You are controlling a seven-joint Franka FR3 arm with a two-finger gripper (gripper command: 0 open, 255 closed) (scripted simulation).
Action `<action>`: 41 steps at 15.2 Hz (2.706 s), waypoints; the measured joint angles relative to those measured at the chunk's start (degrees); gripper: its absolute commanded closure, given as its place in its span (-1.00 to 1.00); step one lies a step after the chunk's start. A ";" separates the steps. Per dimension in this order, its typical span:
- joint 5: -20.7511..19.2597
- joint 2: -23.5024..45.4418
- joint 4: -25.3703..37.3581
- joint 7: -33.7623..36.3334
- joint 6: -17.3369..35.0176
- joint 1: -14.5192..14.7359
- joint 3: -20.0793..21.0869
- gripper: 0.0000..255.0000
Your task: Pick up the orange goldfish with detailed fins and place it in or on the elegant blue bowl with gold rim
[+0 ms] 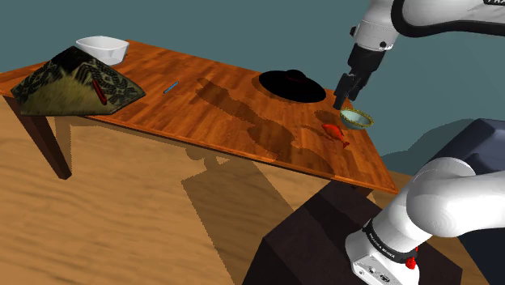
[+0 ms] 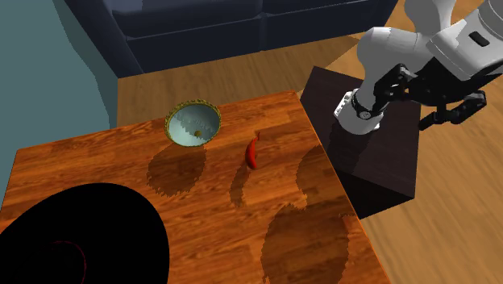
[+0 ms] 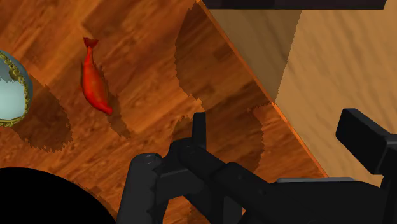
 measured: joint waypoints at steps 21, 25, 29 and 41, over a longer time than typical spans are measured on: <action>-5.18 24.53 1.75 -27.19 24.22 -4.20 -25.75 -1.00; -1.31 33.54 5.78 -34.99 28.49 -3.74 -30.88 -1.00; 4.33 42.12 9.62 -42.48 31.69 -3.73 -34.11 -1.00; 8.23 47.41 7.98 -45.82 37.67 -3.91 -34.53 -1.00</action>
